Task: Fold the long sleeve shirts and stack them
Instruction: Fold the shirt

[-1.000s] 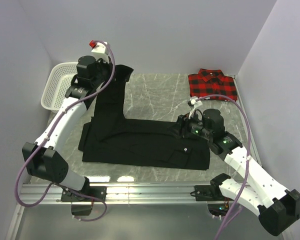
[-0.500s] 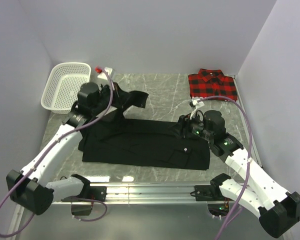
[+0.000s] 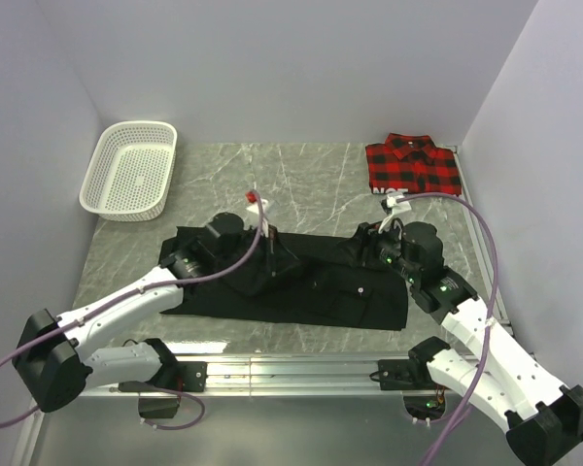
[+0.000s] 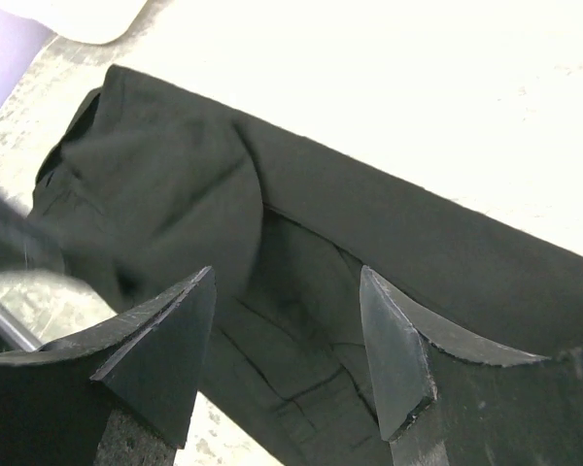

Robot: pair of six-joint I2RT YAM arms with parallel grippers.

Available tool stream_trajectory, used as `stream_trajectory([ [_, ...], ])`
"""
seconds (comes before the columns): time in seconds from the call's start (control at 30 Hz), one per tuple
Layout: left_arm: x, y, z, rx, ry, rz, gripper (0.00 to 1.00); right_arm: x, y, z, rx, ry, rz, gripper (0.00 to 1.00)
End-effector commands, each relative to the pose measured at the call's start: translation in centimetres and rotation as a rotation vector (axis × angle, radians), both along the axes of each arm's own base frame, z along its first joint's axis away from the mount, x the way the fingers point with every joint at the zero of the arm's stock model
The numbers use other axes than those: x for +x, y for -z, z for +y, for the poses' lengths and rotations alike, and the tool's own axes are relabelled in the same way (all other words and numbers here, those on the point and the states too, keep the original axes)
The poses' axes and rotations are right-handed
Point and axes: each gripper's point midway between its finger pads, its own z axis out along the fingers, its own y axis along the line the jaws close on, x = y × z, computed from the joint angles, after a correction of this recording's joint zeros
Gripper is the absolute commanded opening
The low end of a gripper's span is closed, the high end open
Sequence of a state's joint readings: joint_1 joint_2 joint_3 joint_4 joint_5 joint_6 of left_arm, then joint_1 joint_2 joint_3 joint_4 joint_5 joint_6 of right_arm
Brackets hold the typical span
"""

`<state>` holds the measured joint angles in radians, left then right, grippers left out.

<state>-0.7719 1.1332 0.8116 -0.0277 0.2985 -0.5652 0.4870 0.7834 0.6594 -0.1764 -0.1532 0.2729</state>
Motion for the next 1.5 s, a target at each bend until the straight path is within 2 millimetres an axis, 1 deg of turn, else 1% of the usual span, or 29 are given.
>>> stream_trajectory([
  [0.0,-4.0,-1.9,-2.3,-0.051,0.207,-0.005,0.04,0.4,-0.7,-0.4,0.004,0.031,-0.040,0.68],
  [0.07,-6.3,-2.3,-2.7,-0.047,0.318,-0.012,0.05,0.3,-0.6,-0.2,0.004,0.023,-0.035,0.68],
  [0.1,-8.1,-2.1,-2.6,-0.039,0.400,0.013,0.05,0.3,-0.5,-0.3,0.004,0.023,-0.034,0.68],
  [0.17,-10.5,-2.4,-2.6,-0.030,0.504,0.007,0.06,0.2,-0.5,-0.1,0.011,0.015,-0.032,0.68],
  [0.2,-11.4,-2.1,-2.3,-0.013,0.537,0.028,0.06,0.2,-0.5,0.0,0.013,0.011,-0.033,0.68],
  [0.23,-12.6,-2.6,-2.2,-0.026,0.591,0.030,0.06,0.2,-0.5,0.1,0.012,0.008,-0.030,0.68],
  [0.27,-13.5,-2.7,-2.2,-0.025,0.631,0.021,0.06,0.2,-0.5,0.1,0.014,0.007,-0.030,0.68],
  [0.33,-14.9,-2.8,-1.9,-0.022,0.683,0.025,0.07,0.2,-0.6,0.2,0.015,0.002,-0.030,0.68],
  [0.4,-15.7,-2.8,-1.8,-0.020,0.725,0.032,0.07,0.1,-0.7,0.3,0.017,-0.005,-0.030,0.68],
  [0.43,-16.2,-2.3,-1.9,-0.006,0.743,0.050,0.07,0.2,-0.7,0.3,0.019,-0.005,-0.031,0.67],
  [0.5,-16.6,-1.9,-2.1,0.003,0.769,0.064,0.07,0.1,-0.6,0.3,0.018,-0.006,-0.026,0.67],
  [0.53,-16.6,-1.3,-2.4,0.015,0.778,0.083,0.08,0.1,-0.6,0.3,0.018,-0.006,-0.026,0.67],
  [0.6,-16.4,-0.8,-2.7,0.032,0.777,0.088,0.08,0.0,-0.7,0.2,0.017,-0.005,-0.029,0.67],
  [0.67,-16.3,-0.7,-2.9,0.051,0.790,0.086,0.08,-0.1,-0.7,0.2,0.014,-0.006,-0.027,0.67],
  [0.7,-16.2,-1.4,-3.2,0.047,0.796,0.071,0.08,-0.1,-0.8,0.1,0.013,-0.002,-0.031,0.67],
  [0.77,-16.6,-1.7,-3.2,0.048,0.844,0.061,0.07,-0.1,-0.8,0.0,0.010,-0.001,-0.033,0.67],
  [0.8,-18.0,-2.8,-2.7,0.020,0.923,0.082,0.07,-0.2,-0.8,0.0,0.010,-0.003,-0.034,0.67],
  [0.83,-18.8,-3.3,-2.4,0.014,0.962,0.077,0.07,-0.3,-0.8,0.0,0.011,-0.003,-0.034,0.67],
  [0.97,-20.3,-4.2,-0.9,0.012,1.025,0.015,0.07,-0.6,-0.7,0.6,0.024,-0.040,-0.029,0.67],
  [1.03,-20.8,-4.2,-0.2,0.016,1.028,0.012,0.06,-0.6,-0.5,1.3,0.029,-0.074,-0.020,0.67],
  [1.1,-21.2,-3.7,0.3,0.026,1.036,0.019,0.06,-0.7,-0.8,1.9,0.043,-0.108,-0.012,0.67],
  [1.13,-21.4,-3.6,0.5,0.029,1.044,0.028,0.05,-0.6,-0.3,2.2,0.039,-0.119,0.008,0.67],
  [1.23,-21.8,-3.2,0.7,0.031,1.060,0.042,0.04,-0.6,-0.2,2.9,0.050,-0.147,0.024,0.67],
  [1.33,-20.9,-2.5,0.3,0.070,1.008,0.015,0.03,-0.6,0.0,3.1,0.049,-0.157,0.034,0.66],
  [1.37,-19.7,-1.8,0.0,0.112,0.947,-0.013,0.03,-0.7,0.1,3.1,0.048,-0.160,0.039,0.66],
  [1.47,-16.9,-1.0,-1.1,0.199,0.844,-0.089,0.01,-0.7,0.3,2.9,0.040,-0.151,0.038,0.66],
])
